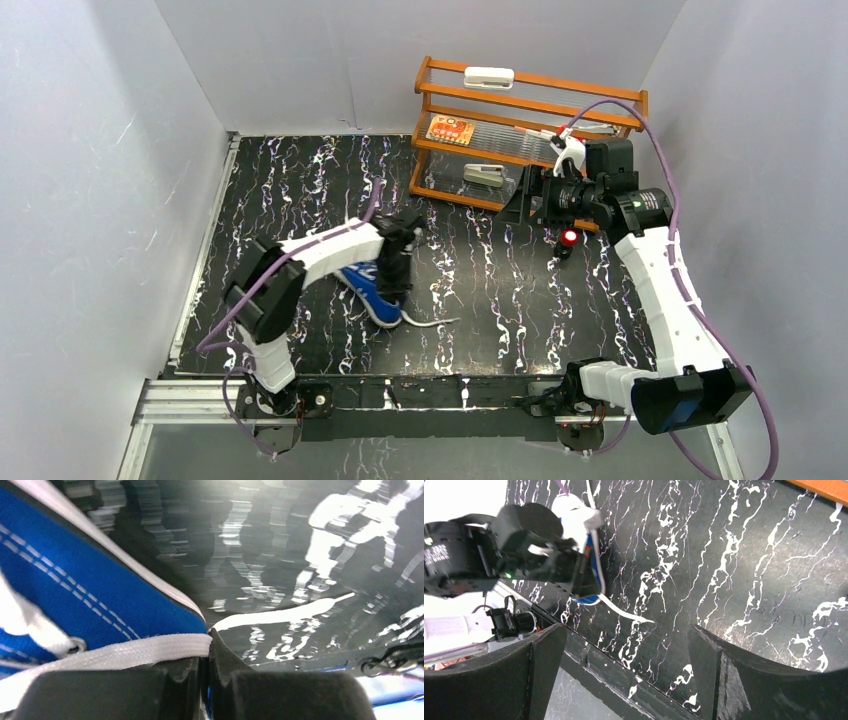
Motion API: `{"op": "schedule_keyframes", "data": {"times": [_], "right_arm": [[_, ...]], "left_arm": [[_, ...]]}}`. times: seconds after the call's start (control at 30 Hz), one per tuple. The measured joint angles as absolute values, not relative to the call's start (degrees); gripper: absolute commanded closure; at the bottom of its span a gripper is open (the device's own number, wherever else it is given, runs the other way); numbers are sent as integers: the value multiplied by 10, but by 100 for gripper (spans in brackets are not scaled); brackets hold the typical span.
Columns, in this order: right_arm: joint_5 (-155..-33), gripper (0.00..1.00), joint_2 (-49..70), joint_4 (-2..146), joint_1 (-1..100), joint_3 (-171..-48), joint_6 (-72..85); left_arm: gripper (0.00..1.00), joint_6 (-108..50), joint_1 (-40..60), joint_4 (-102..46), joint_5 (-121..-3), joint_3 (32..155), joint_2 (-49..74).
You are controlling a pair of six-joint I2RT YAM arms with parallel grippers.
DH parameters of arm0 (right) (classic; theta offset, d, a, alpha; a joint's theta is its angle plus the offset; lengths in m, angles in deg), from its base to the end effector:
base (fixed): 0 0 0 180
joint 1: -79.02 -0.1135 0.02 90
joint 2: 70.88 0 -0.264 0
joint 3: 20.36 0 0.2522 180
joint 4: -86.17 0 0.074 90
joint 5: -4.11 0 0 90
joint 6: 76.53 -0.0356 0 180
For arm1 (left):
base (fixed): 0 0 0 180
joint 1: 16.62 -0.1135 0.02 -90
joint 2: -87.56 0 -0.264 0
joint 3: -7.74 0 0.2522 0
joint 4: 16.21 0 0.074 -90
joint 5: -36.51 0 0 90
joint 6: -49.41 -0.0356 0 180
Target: Tie the shoes
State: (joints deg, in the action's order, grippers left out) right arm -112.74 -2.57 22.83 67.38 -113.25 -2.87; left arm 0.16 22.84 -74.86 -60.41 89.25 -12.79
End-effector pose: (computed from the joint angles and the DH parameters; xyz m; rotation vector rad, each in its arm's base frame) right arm 0.2262 0.0630 0.3975 -0.1661 2.2724 0.7867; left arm 0.2519 -0.2129 0.1850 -0.0140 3.0318 -0.3543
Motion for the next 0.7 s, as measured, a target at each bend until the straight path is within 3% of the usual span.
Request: {"op": "schedule_keyframes", "data": {"times": [0.23, 0.4, 0.57, 0.7], "right_arm": [[-1146, 2, -31, 229, 674, -1099, -18], [-1169, 1, -29, 230, 670, -1064, 3], [-1180, 1, 4, 232, 641, -1035, 18], [-1187, 1, 43, 250, 608, -1002, 12]], "left_arm": [[100, -28, 355, -726, -601, 941, -164], [69, -15, 357, -707, -601, 856, -91], [28, -1, 355, -728, -597, 824, -37], [10, 6, 355, -751, -594, 846, -21]]}}
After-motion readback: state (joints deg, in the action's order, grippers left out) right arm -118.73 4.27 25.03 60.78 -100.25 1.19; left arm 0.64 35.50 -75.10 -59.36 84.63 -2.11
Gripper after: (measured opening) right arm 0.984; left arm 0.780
